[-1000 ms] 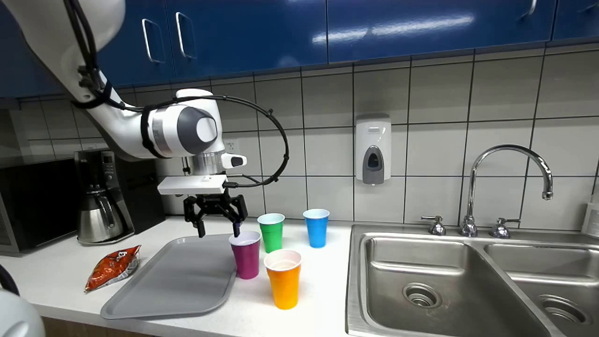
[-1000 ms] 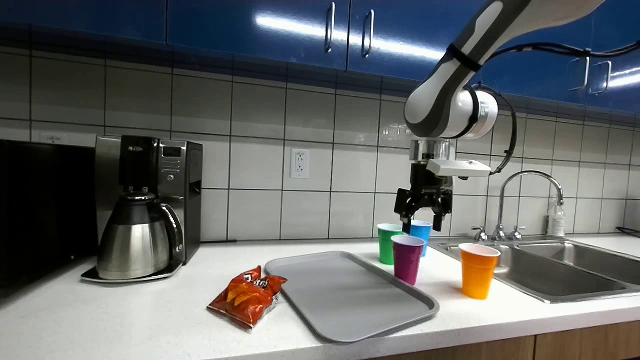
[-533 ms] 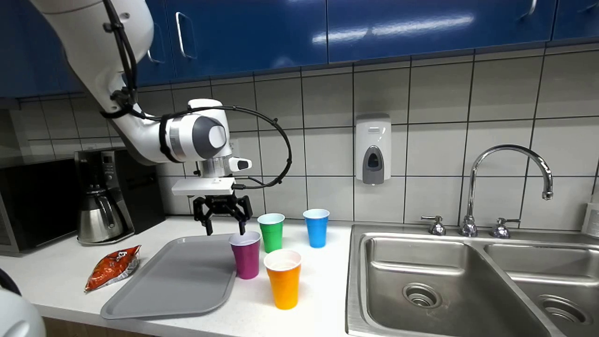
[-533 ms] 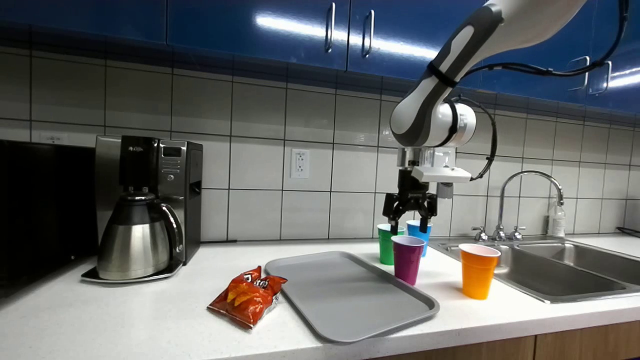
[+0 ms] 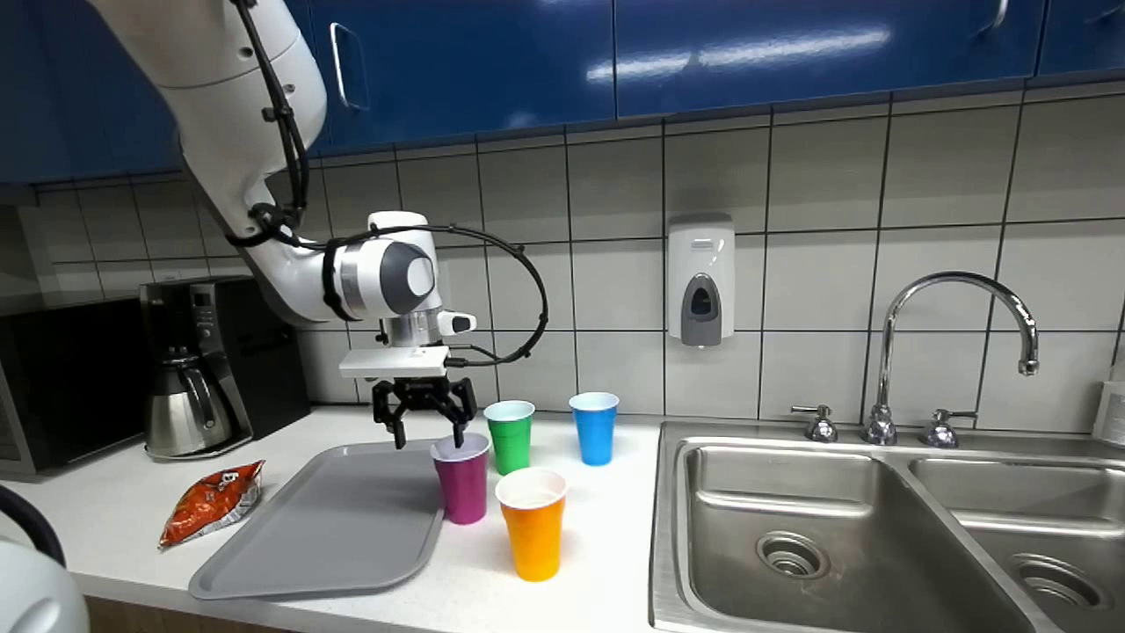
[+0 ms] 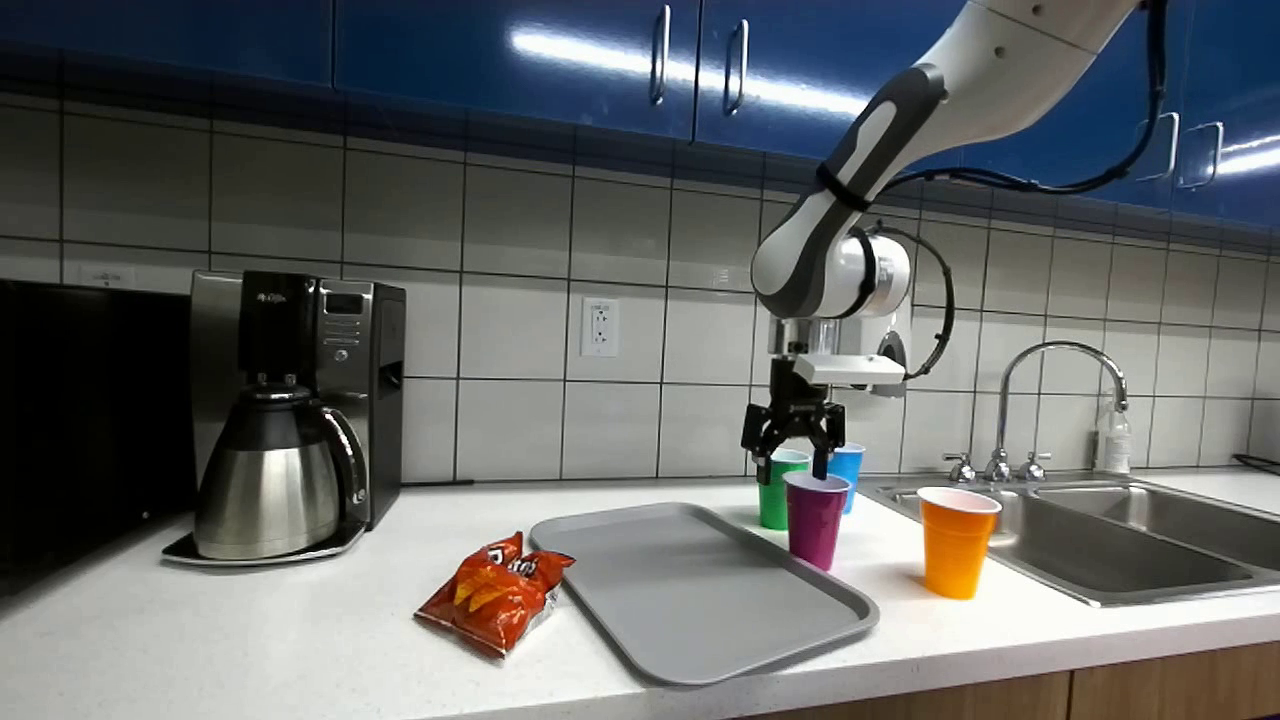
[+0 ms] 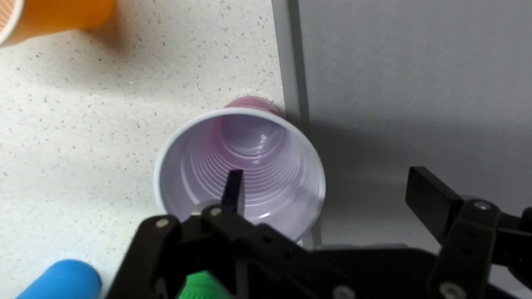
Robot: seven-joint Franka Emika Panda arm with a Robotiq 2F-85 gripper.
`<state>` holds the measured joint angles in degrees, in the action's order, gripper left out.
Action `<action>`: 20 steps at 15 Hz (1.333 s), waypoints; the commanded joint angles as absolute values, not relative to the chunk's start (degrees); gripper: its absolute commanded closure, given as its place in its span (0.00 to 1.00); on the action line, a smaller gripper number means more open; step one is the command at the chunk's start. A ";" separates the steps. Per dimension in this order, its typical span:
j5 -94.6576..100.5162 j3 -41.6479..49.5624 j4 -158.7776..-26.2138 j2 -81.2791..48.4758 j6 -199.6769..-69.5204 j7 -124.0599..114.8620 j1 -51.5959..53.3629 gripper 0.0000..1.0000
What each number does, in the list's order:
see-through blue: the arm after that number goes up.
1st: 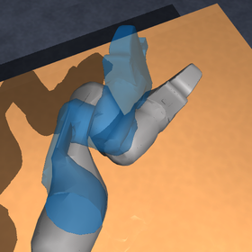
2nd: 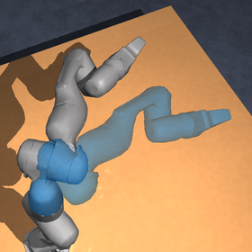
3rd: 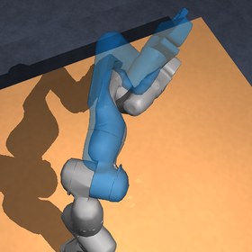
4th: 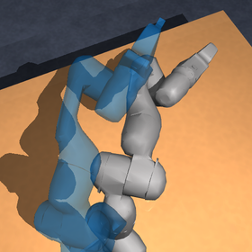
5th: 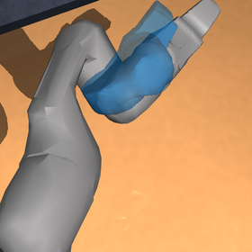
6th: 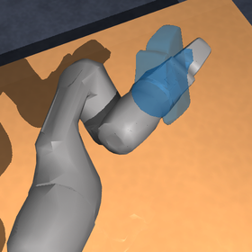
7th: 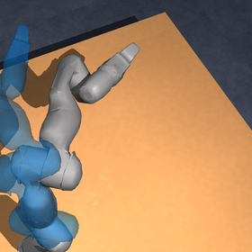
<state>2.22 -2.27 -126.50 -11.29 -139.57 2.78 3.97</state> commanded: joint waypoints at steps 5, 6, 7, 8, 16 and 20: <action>3.55 -2.43 -123.39 -14.33 -138.42 2.51 4.03 0.00; 3.50 -2.43 -123.39 -14.35 -138.40 2.54 4.01 0.00; 3.51 -2.42 -123.48 -14.28 -138.50 2.58 3.99 0.10; 3.53 -2.41 -123.58 -14.18 -138.59 2.65 3.97 0.28; 4.72 -1.69 -124.14 -13.70 -139.02 2.37 3.75 0.88; 6.26 -0.77 -124.04 -13.52 -138.98 2.04 3.51 1.00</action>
